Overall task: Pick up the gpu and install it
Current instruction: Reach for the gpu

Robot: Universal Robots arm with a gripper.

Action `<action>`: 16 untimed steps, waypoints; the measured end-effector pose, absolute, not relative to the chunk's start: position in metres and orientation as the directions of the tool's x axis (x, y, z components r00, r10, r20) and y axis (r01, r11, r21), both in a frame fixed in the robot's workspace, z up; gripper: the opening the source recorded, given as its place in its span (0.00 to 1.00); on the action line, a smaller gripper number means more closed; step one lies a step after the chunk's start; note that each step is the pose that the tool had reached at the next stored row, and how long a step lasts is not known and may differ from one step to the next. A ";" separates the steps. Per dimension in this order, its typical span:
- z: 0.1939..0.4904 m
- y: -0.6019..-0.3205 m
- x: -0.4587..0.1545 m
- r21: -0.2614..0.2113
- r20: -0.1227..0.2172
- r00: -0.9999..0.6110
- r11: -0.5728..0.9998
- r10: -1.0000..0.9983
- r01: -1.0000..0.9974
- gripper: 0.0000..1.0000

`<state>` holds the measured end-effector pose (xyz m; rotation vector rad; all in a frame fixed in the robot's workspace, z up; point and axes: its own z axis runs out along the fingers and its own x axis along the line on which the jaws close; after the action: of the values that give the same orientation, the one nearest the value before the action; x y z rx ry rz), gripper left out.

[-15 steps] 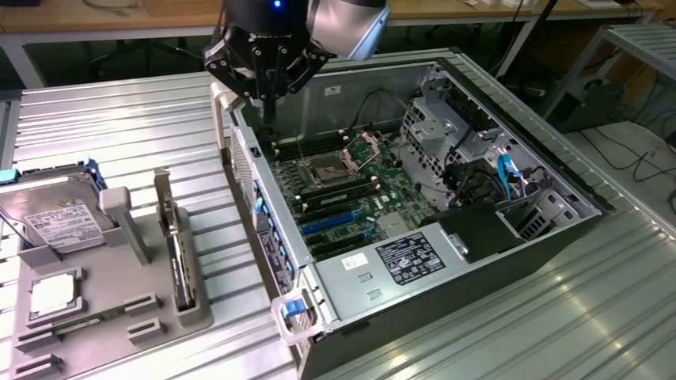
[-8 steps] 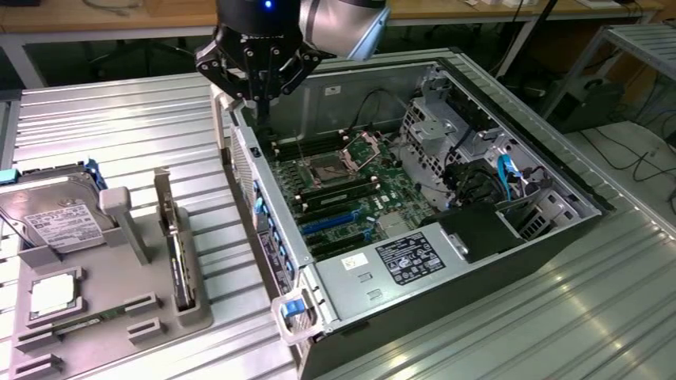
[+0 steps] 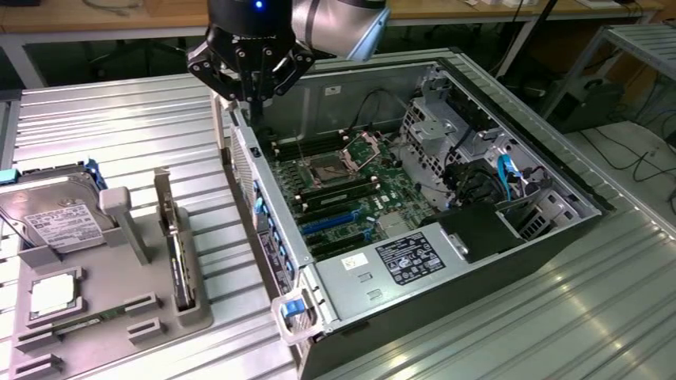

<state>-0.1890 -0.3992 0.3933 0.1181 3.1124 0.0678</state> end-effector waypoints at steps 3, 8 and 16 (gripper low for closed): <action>0.393 -0.399 -0.192 0.044 -0.024 -0.997 0.996 0.076 0.075 0.11; 0.393 -0.399 -0.196 0.044 -0.024 -0.997 0.996 0.076 0.075 0.11; 0.393 -0.400 -0.208 0.044 -0.024 -0.997 0.996 0.076 0.075 0.11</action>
<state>-0.2075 -0.4005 0.3934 0.1181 3.1126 0.0675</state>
